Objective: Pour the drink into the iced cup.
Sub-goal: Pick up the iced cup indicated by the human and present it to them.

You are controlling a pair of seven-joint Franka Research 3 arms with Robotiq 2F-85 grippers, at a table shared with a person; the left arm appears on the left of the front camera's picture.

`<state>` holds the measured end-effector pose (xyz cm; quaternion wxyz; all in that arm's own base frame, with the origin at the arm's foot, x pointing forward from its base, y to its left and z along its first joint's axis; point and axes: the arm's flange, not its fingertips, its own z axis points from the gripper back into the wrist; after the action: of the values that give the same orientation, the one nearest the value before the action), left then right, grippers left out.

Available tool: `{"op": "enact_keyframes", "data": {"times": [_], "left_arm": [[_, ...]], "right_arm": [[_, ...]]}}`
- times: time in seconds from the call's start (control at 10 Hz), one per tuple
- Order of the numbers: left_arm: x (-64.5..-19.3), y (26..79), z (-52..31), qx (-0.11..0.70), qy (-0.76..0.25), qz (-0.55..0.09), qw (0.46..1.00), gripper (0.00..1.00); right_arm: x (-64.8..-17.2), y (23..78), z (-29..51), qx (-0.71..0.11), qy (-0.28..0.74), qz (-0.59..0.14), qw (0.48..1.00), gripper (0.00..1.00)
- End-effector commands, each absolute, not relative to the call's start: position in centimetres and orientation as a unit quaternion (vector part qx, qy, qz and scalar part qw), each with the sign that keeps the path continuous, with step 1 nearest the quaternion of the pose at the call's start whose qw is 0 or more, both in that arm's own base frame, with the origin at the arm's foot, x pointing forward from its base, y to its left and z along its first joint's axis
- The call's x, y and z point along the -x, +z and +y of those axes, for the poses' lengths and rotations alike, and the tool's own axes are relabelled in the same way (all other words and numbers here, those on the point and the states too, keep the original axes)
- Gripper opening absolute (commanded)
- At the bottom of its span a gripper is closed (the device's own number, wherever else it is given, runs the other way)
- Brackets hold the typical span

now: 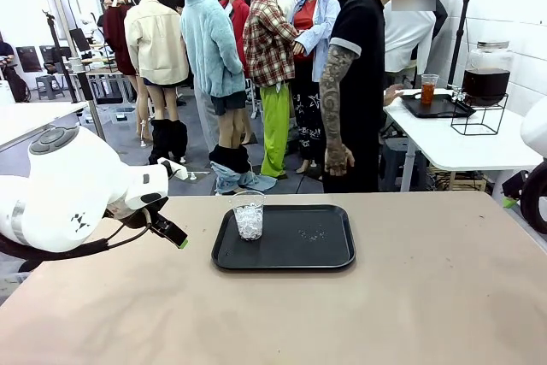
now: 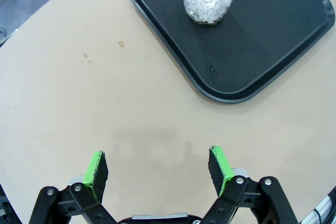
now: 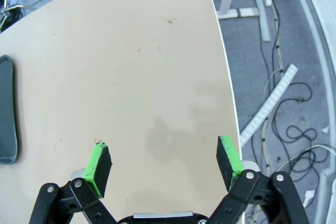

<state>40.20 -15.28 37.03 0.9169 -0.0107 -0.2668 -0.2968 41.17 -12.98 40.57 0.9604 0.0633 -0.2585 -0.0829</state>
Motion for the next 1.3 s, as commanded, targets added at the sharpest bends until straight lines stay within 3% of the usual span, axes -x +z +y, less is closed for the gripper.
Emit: {"op": "enact_keyframes", "data": {"times": [0.0,1.2], "left_arm": [[-40.24,37.11,-15.09,0.012,-0.295,-0.268,0.917,1.00],[-40.24,37.11,-15.09,0.012,-0.295,-0.268,0.917,1.00]], "right_arm": [[-40.93,40.54,-12.51,-0.057,-0.093,-0.263,0.959,1.00],[-40.93,40.54,-12.51,-0.057,-0.093,-0.263,0.959,1.00]]}}
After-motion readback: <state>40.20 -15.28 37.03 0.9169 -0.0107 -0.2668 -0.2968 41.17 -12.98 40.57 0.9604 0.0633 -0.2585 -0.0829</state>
